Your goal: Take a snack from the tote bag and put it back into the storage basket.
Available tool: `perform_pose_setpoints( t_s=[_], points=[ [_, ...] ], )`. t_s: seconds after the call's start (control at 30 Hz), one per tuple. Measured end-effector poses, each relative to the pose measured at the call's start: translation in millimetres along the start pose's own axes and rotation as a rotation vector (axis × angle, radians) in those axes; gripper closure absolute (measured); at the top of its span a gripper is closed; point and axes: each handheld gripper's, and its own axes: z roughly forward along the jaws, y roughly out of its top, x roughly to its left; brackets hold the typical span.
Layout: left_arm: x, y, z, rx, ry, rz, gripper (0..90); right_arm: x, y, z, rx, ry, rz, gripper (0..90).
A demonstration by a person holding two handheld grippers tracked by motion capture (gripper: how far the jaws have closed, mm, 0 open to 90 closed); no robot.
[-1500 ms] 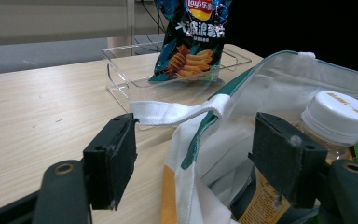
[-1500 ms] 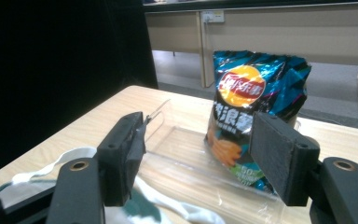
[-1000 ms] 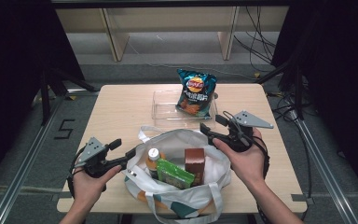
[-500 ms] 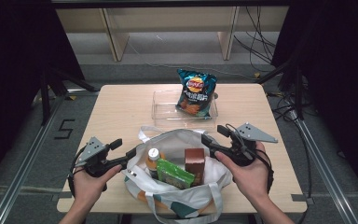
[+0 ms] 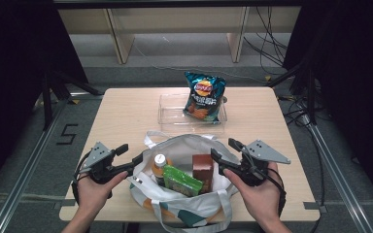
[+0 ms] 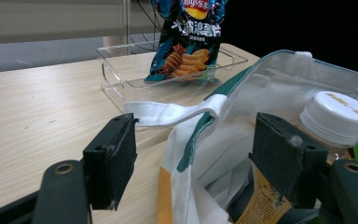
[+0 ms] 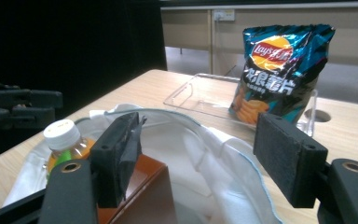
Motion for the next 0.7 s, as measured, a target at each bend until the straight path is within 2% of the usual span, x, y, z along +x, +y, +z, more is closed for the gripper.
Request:
perform_pose_setpoints(
  t_s=[0.03,0.07,0.1,0.13,0.17,0.2,0.23,0.27,0.3,0.33,0.4,0.5,0.6,0.63,0.7],
  points=[
    [0.1,0.2,0.2,0.000,0.001,0.000,30.0,0.8,0.0,-0.6,0.003,-0.008,0.002,32.7],
    [0.1,0.3,0.5,-0.001,-0.001,0.002,30.0,2.8,0.0,-2.0,0.004,0.003,0.034,32.6],
    [0.2,0.5,1.1,0.001,-0.003,0.005,30.0,3.2,0.3,-2.3,0.004,0.008,0.045,32.7],
    [0.2,0.5,1.4,0.003,-0.004,0.005,30.0,1.0,0.7,-1.8,-0.008,0.008,0.015,32.7],
    [0.1,0.0,3.0,-0.006,-0.015,-0.004,30.0,1.3,1.0,-2.8,-0.006,0.000,0.021,32.7],
    [-0.1,0.0,3.0,-0.001,-0.012,-0.002,30.0,2.1,0.9,-4.2,-0.001,0.004,0.035,32.7],
    [-0.3,-0.4,3.1,0.001,-0.013,-0.002,30.0,-0.2,1.3,-3.6,-0.004,0.002,0.027,32.7],
    [-0.5,-0.7,2.8,0.002,-0.013,-0.002,30.0,0.0,1.7,-3.8,-0.006,0.001,0.045,32.7],
    [-0.5,-1.1,2.1,0.000,-0.012,0.000,30.0,-0.6,1.3,-2.6,-0.019,-0.003,0.040,32.7],
    [0.1,-1.3,1.9,-0.004,-0.019,-0.002,30.0,-0.3,1.9,-3.4,-0.004,0.002,0.046,32.7],
    [0.6,-0.6,0.6,-0.002,-0.003,-0.004,30.0,2.6,1.7,-3.6,-0.005,0.010,0.071,32.7],
    [1.3,0.4,2.4,-0.001,0.000,0.001,30.0,1.4,0.2,-4.2,0.009,0.004,0.035,32.7],
    [-2.4,1.5,4.1,0.002,-0.010,0.012,30.0,3.5,-4.6,-6.1,0.012,0.014,0.064,32.5],
    [-3.8,2.4,4.6,0.000,-0.015,0.018,30.0,6.0,-5.5,-8.2,0.018,0.004,0.091,32.5],
    [-5.4,4.1,5.4,-0.007,-0.021,0.019,29.9,5.2,-5.7,-9.0,-0.005,0.012,0.065,32.2]
  ],
)
